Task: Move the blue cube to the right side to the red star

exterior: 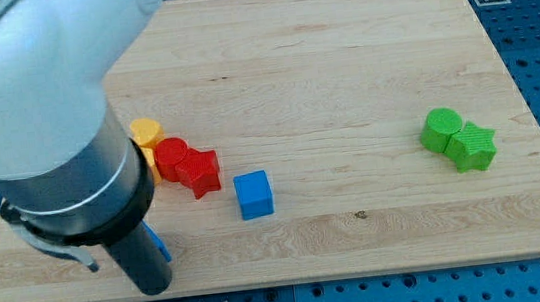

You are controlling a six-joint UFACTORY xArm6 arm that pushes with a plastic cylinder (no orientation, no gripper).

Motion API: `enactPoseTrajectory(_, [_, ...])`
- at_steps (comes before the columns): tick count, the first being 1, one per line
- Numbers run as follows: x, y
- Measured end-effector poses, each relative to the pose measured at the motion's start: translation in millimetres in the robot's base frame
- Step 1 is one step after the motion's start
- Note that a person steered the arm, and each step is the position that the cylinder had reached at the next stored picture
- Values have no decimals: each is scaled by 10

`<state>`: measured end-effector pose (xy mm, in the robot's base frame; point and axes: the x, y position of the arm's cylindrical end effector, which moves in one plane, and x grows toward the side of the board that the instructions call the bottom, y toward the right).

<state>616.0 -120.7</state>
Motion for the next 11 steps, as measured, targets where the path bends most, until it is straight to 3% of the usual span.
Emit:
enactPoseTrajectory(7, [-370, 959])
enactPoseTrajectory(11, [-719, 1026])
